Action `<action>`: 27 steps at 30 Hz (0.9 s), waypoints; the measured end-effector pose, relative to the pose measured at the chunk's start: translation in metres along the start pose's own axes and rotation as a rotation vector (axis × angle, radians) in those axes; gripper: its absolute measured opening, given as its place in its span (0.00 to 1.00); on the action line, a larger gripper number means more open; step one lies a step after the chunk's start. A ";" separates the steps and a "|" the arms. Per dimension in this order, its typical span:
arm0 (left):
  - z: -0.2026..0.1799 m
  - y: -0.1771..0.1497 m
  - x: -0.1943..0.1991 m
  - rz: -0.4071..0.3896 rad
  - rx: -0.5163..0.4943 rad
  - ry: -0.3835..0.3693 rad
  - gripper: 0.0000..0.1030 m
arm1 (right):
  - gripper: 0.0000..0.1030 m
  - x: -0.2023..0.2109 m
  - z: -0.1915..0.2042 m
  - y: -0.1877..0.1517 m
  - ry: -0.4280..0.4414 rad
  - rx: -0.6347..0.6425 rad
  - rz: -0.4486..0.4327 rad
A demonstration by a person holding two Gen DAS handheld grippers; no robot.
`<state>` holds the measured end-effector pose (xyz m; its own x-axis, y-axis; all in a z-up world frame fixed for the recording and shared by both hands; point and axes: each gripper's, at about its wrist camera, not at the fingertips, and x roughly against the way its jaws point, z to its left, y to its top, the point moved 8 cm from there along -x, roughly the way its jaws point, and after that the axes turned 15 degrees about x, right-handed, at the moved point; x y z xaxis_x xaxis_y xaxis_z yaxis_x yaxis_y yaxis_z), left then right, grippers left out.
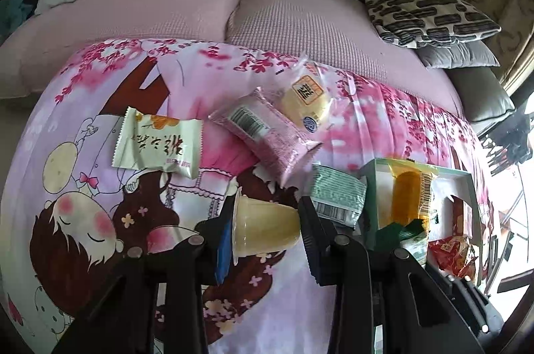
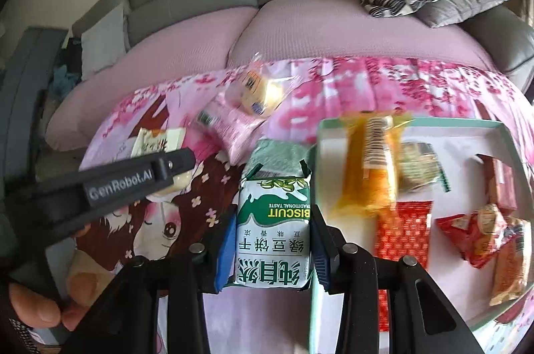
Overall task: Organize snacks
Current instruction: 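Grasp the cream jelly cup with the left gripper while the right gripper grasps the green biscuit box, then carry the jelly cup and biscuit box over the tray and release them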
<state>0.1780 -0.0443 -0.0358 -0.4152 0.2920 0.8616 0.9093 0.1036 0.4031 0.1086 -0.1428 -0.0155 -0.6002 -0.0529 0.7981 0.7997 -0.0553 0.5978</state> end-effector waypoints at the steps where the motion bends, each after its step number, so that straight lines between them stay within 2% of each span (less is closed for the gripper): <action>1: 0.000 0.000 0.000 0.001 0.002 -0.003 0.37 | 0.41 0.004 -0.004 0.000 -0.002 -0.007 -0.006; 7: 0.000 0.002 0.008 -0.019 0.013 -0.013 0.37 | 0.41 0.022 -0.025 0.000 -0.013 -0.049 -0.044; 12: -0.018 -0.001 0.018 -0.026 -0.008 -0.063 0.37 | 0.41 0.041 -0.057 -0.005 -0.049 -0.107 -0.077; 19: -0.067 -0.020 0.028 -0.021 -0.117 -0.141 0.37 | 0.41 0.070 -0.127 -0.019 -0.142 -0.241 -0.111; 27: -0.130 -0.067 0.025 0.021 -0.299 -0.181 0.37 | 0.41 0.092 -0.202 -0.049 -0.244 -0.394 -0.113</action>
<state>0.1031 -0.1679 -0.0013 -0.3604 0.4578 0.8128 0.8580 -0.1793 0.4814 0.0116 -0.3464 0.0130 -0.6253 0.2083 0.7520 0.6355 -0.4233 0.6457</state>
